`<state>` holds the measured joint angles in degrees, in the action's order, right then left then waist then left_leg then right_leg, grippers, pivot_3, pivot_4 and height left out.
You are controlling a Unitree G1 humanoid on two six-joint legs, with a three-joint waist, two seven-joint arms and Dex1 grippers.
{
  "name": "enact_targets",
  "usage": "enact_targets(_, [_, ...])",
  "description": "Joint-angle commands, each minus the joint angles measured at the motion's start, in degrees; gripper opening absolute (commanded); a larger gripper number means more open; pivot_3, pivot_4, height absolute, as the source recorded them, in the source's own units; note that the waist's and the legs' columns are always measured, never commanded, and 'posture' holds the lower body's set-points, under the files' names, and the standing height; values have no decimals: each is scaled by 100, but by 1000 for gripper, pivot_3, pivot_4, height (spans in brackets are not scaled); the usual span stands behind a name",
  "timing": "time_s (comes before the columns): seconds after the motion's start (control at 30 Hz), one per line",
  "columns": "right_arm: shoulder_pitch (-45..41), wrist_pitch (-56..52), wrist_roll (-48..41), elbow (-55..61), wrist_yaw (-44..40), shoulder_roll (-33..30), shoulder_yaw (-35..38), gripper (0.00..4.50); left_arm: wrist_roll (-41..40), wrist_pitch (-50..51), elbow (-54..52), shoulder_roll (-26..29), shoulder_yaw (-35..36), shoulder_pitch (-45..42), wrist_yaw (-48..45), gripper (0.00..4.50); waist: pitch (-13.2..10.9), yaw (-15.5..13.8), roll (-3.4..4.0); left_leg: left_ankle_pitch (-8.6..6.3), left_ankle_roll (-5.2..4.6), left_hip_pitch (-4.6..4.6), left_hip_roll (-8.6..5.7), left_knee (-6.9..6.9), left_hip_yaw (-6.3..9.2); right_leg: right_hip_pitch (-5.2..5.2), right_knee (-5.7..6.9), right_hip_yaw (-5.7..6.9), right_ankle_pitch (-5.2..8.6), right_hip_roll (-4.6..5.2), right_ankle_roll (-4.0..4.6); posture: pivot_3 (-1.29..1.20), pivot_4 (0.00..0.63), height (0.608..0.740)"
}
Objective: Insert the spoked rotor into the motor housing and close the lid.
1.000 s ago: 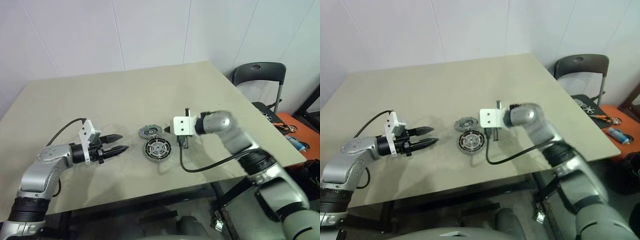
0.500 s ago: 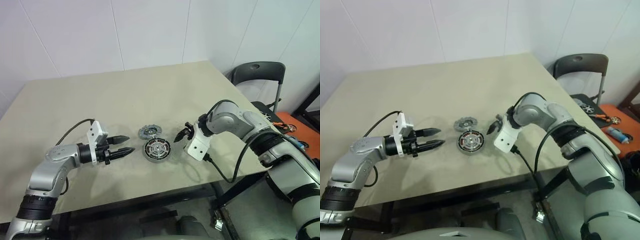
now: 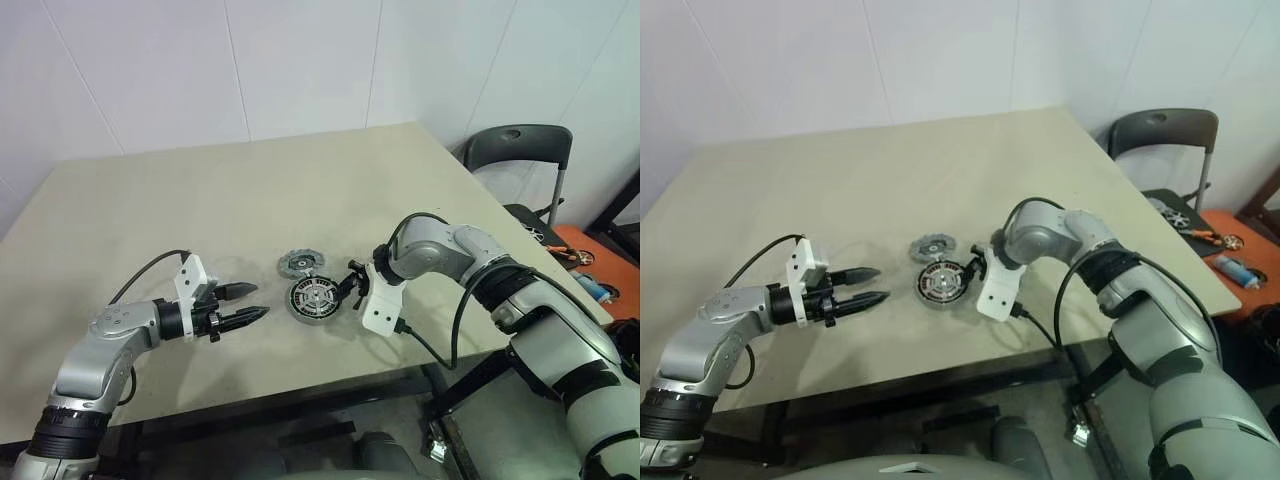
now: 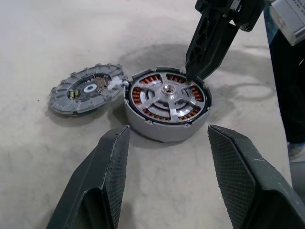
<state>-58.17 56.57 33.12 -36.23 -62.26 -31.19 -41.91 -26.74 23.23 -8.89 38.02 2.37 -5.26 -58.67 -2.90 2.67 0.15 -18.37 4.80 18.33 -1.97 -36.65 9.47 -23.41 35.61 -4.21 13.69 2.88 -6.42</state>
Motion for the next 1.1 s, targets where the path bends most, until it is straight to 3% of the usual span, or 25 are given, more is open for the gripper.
enact_targets(0.03, [-201, 68, 190, -210, 223, 144, -36, 2280, -14, -44, -170, 35, 49, -8, 18, 2788, 0, -4, 0, 0, 0, 0, 0, -1, 0, 0, 3, 0, 0, 0, 0, 0, 0, 740])
enact_targets(0.4, [-339, 334, 764, -891, 861, 376, -223, 2280, 46, -113, -223, -23, 45, 186, 124, 2788, 0, 27, 0, 2, 2, -27, 1, -41, 0, 20, 57, -5, 8, -9, 24, 0, 0, 740])
enact_targets(0.6, [-242, 383, 889, -912, 1104, 516, -274, 498, 50, -101, -266, -72, 24, 232, 195, 2788, 9, 122, -12, 1, 2, -46, 1, -38, 1, 40, 55, -6, 8, -9, 24, 0, 0, 740])
enact_targets(0.7, [-292, 346, 874, -926, 1092, 552, -256, 498, 69, -125, -196, -81, 18, 223, 173, 2788, 8, 168, -10, 1, 1, -78, 2, -30, -3, 66, 55, -14, 11, -11, 27, 0, 0, 740])
enact_targets(0.93, [-196, -495, -404, -561, -287, 571, 30, 498, 59, -116, -19, -168, -8, 35, 173, 2788, 8, 148, -10, 1, 1, -95, 9, -31, 1, 82, 56, -14, 13, -21, 29, 0, 0, 740])
enact_targets(1.1, [57, -2744, -1678, 750, -2142, 377, 382, 498, 117, -151, 86, -241, -50, -30, 178, 2788, 5, 129, -6, -1, 0, -81, 8, -28, 4, 70, 51, -11, 5, -19, 14, 0, 0, 740])
